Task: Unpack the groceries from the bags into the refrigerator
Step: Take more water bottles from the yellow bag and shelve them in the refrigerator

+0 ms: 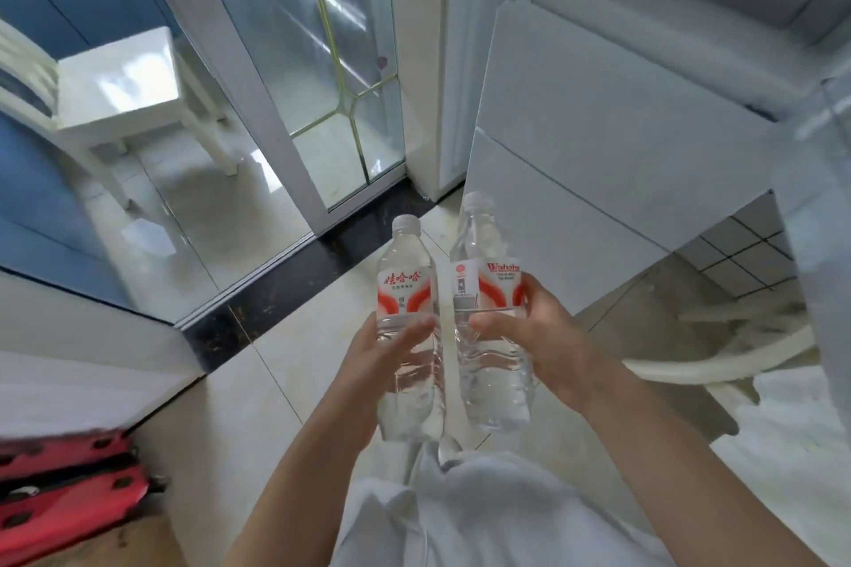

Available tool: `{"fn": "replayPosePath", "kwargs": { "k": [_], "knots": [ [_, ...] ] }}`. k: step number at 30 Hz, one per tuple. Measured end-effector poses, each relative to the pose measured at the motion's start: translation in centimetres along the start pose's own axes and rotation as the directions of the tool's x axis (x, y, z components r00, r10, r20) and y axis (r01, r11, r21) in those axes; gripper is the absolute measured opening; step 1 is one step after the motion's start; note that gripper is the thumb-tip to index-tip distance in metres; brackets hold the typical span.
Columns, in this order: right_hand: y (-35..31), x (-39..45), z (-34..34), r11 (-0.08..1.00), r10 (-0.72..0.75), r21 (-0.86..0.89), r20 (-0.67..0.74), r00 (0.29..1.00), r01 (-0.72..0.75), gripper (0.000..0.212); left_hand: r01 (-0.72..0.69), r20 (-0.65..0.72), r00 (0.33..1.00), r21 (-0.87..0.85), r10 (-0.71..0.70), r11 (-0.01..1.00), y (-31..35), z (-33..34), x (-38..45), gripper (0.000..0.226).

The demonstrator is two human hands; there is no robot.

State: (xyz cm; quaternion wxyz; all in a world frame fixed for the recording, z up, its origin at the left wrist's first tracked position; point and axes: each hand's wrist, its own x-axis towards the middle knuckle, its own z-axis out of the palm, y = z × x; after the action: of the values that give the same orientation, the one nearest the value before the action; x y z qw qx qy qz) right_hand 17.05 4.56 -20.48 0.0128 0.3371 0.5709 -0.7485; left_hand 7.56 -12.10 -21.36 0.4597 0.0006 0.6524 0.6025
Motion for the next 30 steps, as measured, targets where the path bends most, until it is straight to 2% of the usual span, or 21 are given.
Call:
{"fn": "replayPosePath", "kwargs": {
  "k": [7, 12, 15, 22, 25, 30],
  "knots": [
    [-3.8, 7.5, 0.5, 0.993, 0.015, 0.118, -0.166, 0.986, 0.005, 0.074, -0.023, 0.157, 0.987, 0.052, 0.014, 0.998, 7.6, -1.6, 8.6, 0.047],
    [-8.1, 12.1, 1.3, 0.98, 0.005, 0.191, -0.295, 0.955, 0.054, 0.083, -0.039, 0.253, 0.967, 0.144, 0.001, 0.989, 13.8, -2.9, 15.0, 0.076],
    [-10.9, 14.0, 1.3, 0.969, -0.023, 0.22, -0.37, 0.929, 0.111, 0.083, -0.082, 0.315, 0.949, 0.19, 0.019, 0.978, 17.3, -2.6, 18.6, 0.07],
    [-15.8, 15.9, -1.6, 0.954, -0.094, 0.194, -0.529, 0.843, 0.229, 0.065, -0.196, 0.504, 0.862, 0.24, 0.05, 0.951, 23.7, 1.7, 24.1, 0.065],
    [-17.7, 16.6, -3.7, 0.959, -0.123, 0.131, -0.602, 0.789, 0.25, 0.061, -0.215, 0.538, 0.842, 0.254, 0.047, 0.943, 25.5, 4.4, 26.2, 0.061],
    [-21.4, 17.7, -8.2, 0.957, -0.154, 0.078, -0.683, 0.714, 0.28, 0.054, -0.273, 0.59, 0.803, 0.238, 0.085, 0.932, 28.9, 10.1, 28.8, 0.07]
  ]
}}
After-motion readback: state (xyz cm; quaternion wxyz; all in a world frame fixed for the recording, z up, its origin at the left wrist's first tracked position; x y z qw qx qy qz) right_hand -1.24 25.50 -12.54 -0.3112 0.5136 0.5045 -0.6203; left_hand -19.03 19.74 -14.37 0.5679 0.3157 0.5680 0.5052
